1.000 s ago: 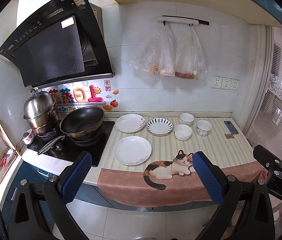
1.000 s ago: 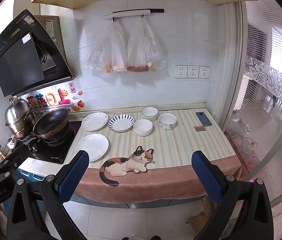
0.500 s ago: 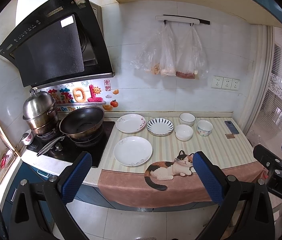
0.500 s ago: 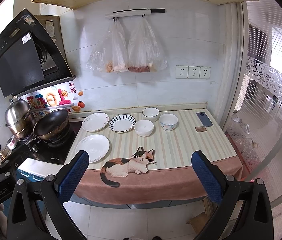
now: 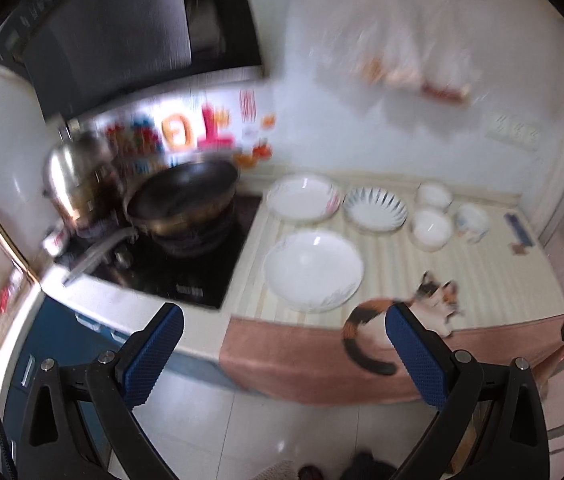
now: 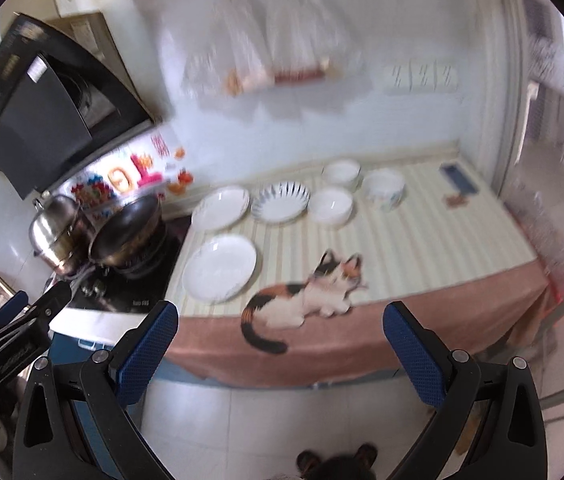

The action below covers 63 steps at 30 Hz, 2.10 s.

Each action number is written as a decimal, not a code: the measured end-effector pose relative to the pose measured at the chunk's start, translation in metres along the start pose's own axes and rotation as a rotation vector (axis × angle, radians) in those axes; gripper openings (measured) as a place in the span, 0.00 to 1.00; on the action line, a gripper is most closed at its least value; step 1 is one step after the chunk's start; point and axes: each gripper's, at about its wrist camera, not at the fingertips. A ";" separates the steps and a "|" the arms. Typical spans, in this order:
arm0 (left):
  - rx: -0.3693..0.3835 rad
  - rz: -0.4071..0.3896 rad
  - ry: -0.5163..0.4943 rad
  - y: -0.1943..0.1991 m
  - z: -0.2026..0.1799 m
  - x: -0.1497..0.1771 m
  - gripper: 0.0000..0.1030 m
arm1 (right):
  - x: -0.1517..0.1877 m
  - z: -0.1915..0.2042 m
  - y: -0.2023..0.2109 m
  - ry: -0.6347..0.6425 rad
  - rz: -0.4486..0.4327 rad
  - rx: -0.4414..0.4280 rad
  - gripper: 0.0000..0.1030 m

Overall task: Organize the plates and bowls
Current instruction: 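Reach both grippers to the white swirl plate and grasp its rim, then lift the swirl plate with both grippers and carry it to the pink-flower plate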

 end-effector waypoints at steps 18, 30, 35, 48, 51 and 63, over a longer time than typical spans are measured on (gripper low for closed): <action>0.039 0.421 0.227 -0.306 0.100 -0.041 0.84 | -0.071 0.101 -0.394 0.128 0.427 -0.217 0.95; 0.106 0.522 0.301 -0.381 0.120 -0.034 0.39 | -0.075 0.158 -0.533 0.204 0.618 -0.273 0.34; 0.102 0.507 0.321 -0.375 0.121 -0.030 0.38 | -0.068 0.161 -0.539 0.225 0.617 -0.295 0.16; 0.136 0.501 0.254 -0.359 0.071 -0.035 0.38 | -0.074 0.118 -0.512 0.187 0.621 -0.308 0.16; 0.157 0.507 0.231 -0.354 0.051 -0.031 0.38 | -0.077 0.096 -0.500 0.174 0.610 -0.297 0.16; 0.202 0.558 0.084 -0.376 -0.034 -0.015 0.38 | -0.070 -0.003 -0.476 0.064 0.613 -0.224 0.16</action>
Point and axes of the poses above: each gripper's, at about its wrist camera, not at the fingertips, and y roughly against the way its jaws point, z to its left, x to its underside, and after that the axes turned 11 degrees about x, right-handed
